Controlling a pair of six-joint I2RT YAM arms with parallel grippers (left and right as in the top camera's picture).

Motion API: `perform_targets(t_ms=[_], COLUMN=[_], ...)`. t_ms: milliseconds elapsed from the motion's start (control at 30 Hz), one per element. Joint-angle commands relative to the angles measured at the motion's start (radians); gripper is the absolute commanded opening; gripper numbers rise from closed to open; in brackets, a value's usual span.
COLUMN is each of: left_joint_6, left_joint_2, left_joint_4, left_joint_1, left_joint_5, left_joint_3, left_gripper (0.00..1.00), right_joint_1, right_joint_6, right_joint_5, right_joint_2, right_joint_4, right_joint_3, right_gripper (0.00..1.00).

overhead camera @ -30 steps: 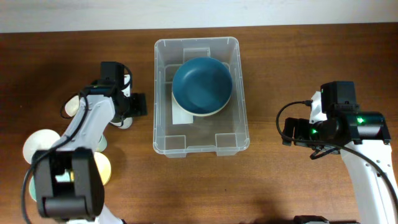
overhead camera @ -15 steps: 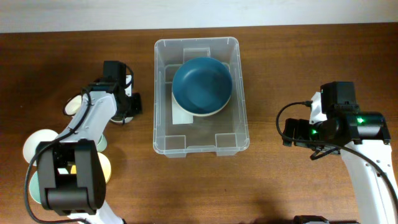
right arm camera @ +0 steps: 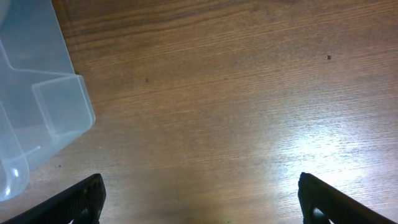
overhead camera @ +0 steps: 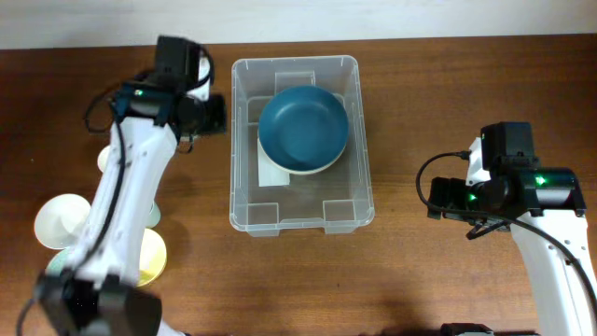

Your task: Pack container

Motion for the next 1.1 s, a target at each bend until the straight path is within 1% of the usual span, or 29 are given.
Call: perform_targets(t_ms=[0, 100, 200, 333, 433, 600, 800, 933, 1067], left_joint_6=[-0.08, -0.143, -0.192, -0.235, -0.285, -0.39, -0.481, -0.482, -0.483], left_joint_2=[-0.109, -0.117, -0.086, -0.002, 0.065, 0.157, 0.251, 0.319, 0.359], left_joint_4=[-0.014, -0.014, -0.014, -0.015, -0.026, -0.034, -0.049, -0.048, -0.047], left_joint_1=[-0.11, -0.21, -0.326, -0.45, -0.509, -0.558, -0.584, -0.585, -0.585], left_joint_5=[0.011, 0.011, 0.012, 0.008, 0.009, 0.032, 0.108, 0.19, 0.222], left_joint_3=[0.07, 0.07, 0.07, 0.07, 0.07, 0.07, 0.07, 0.07, 0.07], left_gripper=[0.01, 0.0, 0.01, 0.01, 0.01, 0.01, 0.01, 0.01, 0.01], right_joint_1=[0.005, 0.005, 0.001, -0.044, -0.083, -0.134, -0.137, -0.137, -0.137], right_joint_6=[0.015, 0.015, 0.033, 0.034, 0.034, 0.033, 0.033, 0.033, 0.033], right_joint_5=[0.024, 0.024, 0.027, 0.018, 0.006, -0.016, -0.019, -0.023, -0.023], right_joint_2=[0.001, 0.001, 0.001, 0.001, 0.001, 0.001, 0.001, 0.001, 0.001], right_joint_4=[0.003, 0.003, 0.009, 0.011, 0.002, -0.008, -0.009, -0.008, -0.008], right_joint_3=[-0.004, -0.004, -0.004, -0.004, -0.004, -0.004, -0.004, -0.004, -0.004], right_gripper=[0.95, 0.95, 0.95, 0.95, 0.95, 0.95, 0.95, 0.95, 0.95])
